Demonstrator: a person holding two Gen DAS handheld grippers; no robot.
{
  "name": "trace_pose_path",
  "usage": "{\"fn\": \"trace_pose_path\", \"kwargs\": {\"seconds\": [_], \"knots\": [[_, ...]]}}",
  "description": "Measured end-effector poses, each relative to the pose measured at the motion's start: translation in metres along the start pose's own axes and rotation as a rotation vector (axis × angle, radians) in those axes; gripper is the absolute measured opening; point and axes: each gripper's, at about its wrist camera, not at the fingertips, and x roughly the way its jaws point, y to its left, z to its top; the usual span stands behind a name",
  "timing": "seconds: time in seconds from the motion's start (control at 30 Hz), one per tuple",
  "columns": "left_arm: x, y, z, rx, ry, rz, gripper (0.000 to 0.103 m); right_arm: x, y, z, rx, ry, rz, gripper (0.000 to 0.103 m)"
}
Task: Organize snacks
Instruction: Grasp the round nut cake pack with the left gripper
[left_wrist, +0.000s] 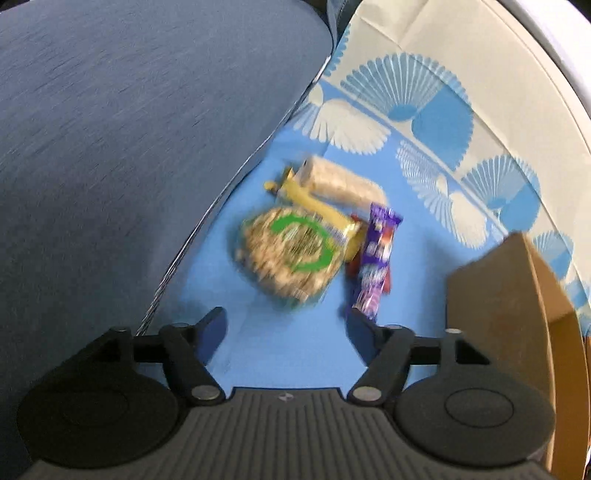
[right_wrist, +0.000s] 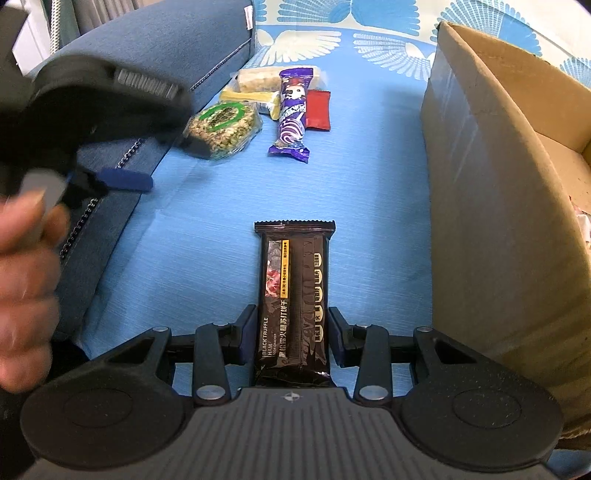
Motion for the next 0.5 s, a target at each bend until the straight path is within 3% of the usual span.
{"fn": "trace_pose_path", "kwargs": {"seconds": [0.07, 0.3, 0.5], "knots": [[0.014, -0.008, 0.011, -0.023, 0.006, 0.015, 0.093, 0.0, -0.001, 0.0, -0.004, 0.001, 0.003, 0.041], [0.073, -0.037, 0.037, 0.044, 0.028, 0.2, 0.094, 0.0, -0.002, 0.001, -0.021, 0.005, 0.018, 0.041], [0.074, -0.033, 0.034, 0.093, 0.005, 0.206, 0.087, 0.001, -0.003, 0.002, -0.023, 0.007, 0.022, 0.041]]}}
